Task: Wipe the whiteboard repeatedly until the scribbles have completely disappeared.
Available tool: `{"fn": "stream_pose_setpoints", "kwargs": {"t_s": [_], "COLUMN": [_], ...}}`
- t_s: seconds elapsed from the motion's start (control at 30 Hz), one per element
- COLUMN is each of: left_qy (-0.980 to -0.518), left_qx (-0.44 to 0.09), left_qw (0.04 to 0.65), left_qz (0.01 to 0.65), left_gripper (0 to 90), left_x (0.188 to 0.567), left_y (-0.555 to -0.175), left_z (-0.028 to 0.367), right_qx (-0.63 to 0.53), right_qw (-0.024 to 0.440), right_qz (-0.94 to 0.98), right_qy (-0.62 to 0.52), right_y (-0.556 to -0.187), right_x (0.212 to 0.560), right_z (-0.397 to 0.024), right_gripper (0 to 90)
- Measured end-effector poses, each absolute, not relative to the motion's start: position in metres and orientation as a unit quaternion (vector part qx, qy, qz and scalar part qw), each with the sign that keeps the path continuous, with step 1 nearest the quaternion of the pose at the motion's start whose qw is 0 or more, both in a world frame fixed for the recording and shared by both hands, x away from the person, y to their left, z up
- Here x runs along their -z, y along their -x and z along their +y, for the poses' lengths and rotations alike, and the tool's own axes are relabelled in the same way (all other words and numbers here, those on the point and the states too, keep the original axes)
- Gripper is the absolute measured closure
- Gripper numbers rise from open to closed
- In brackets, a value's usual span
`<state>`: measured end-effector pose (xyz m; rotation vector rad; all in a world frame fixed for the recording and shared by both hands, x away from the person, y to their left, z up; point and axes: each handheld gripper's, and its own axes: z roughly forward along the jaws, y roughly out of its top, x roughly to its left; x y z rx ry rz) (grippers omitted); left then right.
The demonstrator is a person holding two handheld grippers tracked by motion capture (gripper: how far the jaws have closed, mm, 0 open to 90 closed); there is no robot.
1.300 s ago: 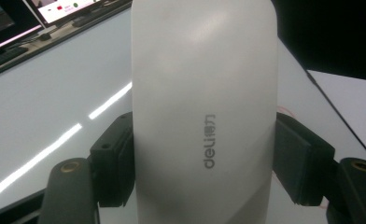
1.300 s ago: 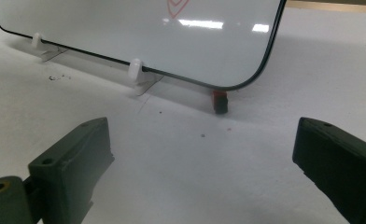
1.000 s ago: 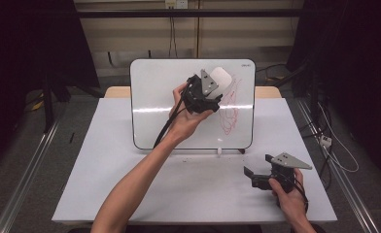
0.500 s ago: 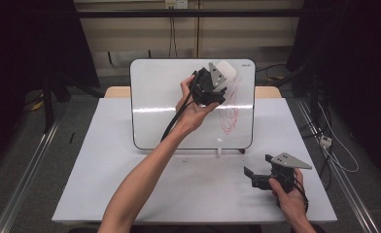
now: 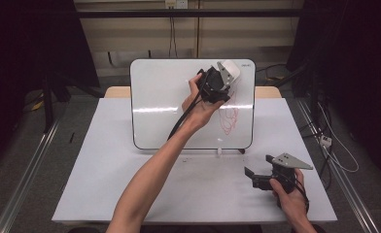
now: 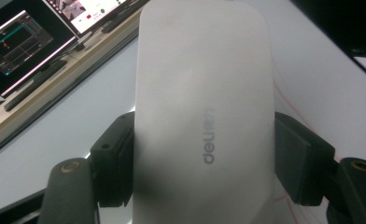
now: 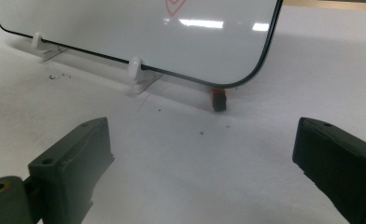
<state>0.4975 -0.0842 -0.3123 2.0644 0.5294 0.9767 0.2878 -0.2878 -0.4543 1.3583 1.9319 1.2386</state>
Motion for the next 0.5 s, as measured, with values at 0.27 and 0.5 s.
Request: {"fn": "stream_pose_setpoints", "kwargs": {"t_s": [0.27,0.5], "left_qy": [-0.808,-0.808], "left_qx": [-0.393,-0.394], "left_qw": [0.387,0.382], "left_qz": [0.207,0.212], "left_gripper": [30.7,30.8], "left_x": [0.3144,0.3162], "left_y": [-0.4974,-0.4962], "left_z": [-0.0854,-0.0868], "right_qx": [-0.451,-0.45], "right_qw": [0.234,0.234], "right_qz": [0.704,0.705], "right_qy": [-0.496,-0.495], "right_y": [-0.2881,-0.288], "right_x": [0.4547,0.4546], "right_z": [-0.2874,-0.2869], "right_gripper": [4.1,4.1]}}
